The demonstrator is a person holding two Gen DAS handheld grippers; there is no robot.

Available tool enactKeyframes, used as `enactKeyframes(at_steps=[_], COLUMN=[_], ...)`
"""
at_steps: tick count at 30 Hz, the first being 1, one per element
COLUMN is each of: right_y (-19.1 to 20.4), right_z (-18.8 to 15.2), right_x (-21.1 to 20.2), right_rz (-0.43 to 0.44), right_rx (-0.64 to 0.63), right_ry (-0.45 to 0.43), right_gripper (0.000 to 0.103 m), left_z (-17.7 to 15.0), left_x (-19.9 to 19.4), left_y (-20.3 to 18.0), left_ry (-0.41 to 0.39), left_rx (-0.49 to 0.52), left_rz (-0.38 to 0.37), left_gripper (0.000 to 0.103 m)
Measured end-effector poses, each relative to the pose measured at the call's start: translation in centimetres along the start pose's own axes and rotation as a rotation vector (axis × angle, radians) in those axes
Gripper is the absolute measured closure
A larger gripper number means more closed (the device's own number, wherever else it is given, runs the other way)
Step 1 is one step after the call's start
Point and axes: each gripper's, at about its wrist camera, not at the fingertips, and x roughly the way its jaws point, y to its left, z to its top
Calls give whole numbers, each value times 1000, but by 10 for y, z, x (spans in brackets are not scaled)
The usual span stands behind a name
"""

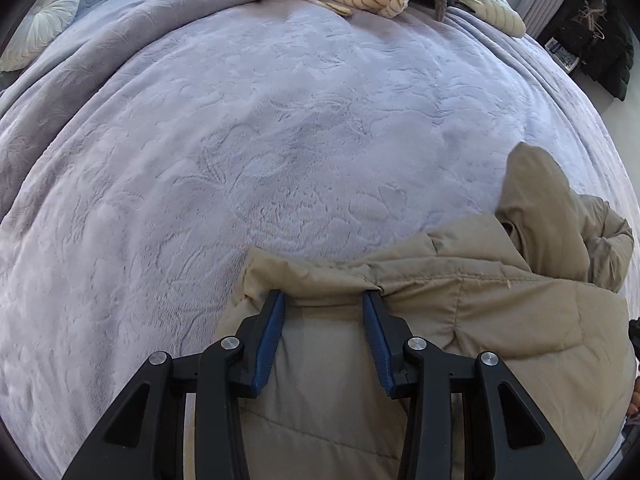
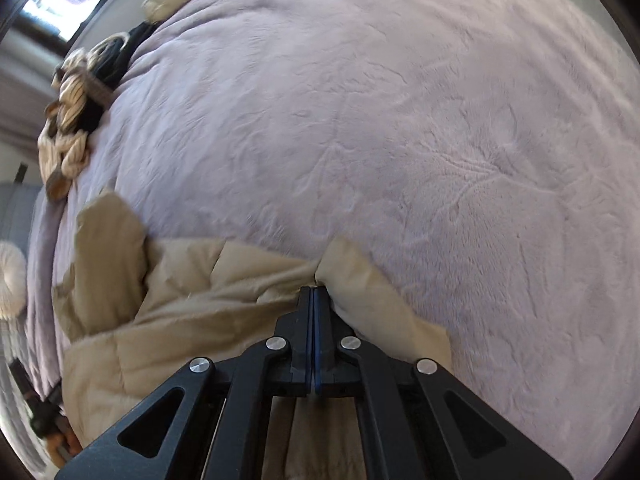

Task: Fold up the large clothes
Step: 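Release the folded hem and lift both tools away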

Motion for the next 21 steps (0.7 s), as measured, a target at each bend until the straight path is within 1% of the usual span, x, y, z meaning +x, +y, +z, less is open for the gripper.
enactKeyframes(at_steps=[3,6,8,9,11,14,15,17,18,19,21], right_y=[-1,-2,-6,-7,-10,-11,-12,-14,-14,-13,-6], right_z=[1,2,3,3,0,-6,-10,-19,-26,-31,-44], right_x=[4,-3,-10,-15,-27,-49,-57,-69,-76,-81,-93], right_rz=[5,15,30,32,34,37,49,64,66,68,62], right_rx=[14,36,59,69,83,101,111,127,126,117,85], right_ry=[-6,-22,-39,-49,-69,-104,-114,-115,-114,-113,-114], right_gripper=[103,103,103,103,100,99,97,89,81,71,62], left_z=[4,10,12,13,11,1,-4,-18,-26,-34,-51], left_x=[-1,-10,-19,-22,-31,-47,-53,-68,-75,-83,-95], left_y=[3,14,24,28,34,40,41,39,37,35,30], left_ry=[-3,-26,-40,-42,-33,-29,-29,-26,-26,-26,-23], left_rx=[-24,-97,-135,-142,-150,-150,-147,-130,-118,-107,-91], left_rz=[5,3,23,36,59,60,55,43,38,33,17], left_gripper=[59,59,59,59,59,59,59,59,59,59,59])
